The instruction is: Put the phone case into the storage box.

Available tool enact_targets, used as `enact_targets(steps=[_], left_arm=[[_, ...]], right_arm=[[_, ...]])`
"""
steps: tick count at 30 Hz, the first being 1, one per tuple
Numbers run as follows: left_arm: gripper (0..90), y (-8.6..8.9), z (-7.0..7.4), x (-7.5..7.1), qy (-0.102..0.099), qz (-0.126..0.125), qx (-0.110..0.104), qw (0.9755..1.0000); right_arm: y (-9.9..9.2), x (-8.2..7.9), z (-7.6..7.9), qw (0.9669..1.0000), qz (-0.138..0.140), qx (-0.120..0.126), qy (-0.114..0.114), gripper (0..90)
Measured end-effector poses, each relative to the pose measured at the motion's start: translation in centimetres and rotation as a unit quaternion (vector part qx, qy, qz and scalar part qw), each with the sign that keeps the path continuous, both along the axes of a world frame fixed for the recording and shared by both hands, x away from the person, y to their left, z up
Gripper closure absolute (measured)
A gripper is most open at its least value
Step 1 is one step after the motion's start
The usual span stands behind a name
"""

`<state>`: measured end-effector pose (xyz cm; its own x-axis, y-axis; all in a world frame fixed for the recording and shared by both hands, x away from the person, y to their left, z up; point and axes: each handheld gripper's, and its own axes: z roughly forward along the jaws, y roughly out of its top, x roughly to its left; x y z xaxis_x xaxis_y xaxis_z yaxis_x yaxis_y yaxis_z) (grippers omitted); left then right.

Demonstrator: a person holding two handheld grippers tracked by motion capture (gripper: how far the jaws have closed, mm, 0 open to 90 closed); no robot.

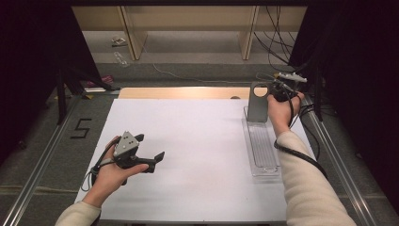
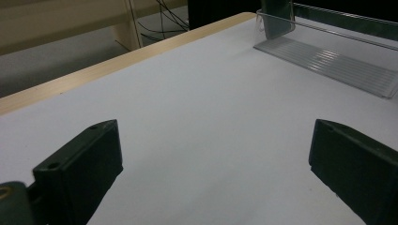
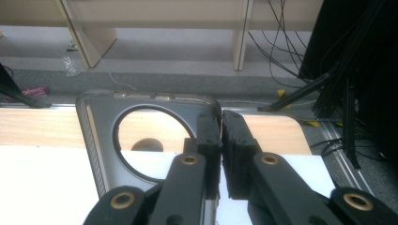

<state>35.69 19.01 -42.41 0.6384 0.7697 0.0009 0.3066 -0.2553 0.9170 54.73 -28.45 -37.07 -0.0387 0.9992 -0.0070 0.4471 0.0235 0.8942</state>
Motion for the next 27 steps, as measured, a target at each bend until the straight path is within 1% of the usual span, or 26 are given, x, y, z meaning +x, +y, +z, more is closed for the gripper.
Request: enact_targets(steps=[14, 27], left_arm=[[2.5, 0.0, 0.0, 0.0, 0.000, 0.000, 0.001, 1.0000], [2.6, 0.0, 0.0, 0.0, 0.000, 0.000, 0.001, 1.0000]], right_arm=[[-0.1, 0.2, -0.9, 0.9999, 0.003, 0.001, 0.014, 86.8], [-0.1, 0.3, -1.3, 0.9998, 0.008, -0.005, 0.017, 86.2]])
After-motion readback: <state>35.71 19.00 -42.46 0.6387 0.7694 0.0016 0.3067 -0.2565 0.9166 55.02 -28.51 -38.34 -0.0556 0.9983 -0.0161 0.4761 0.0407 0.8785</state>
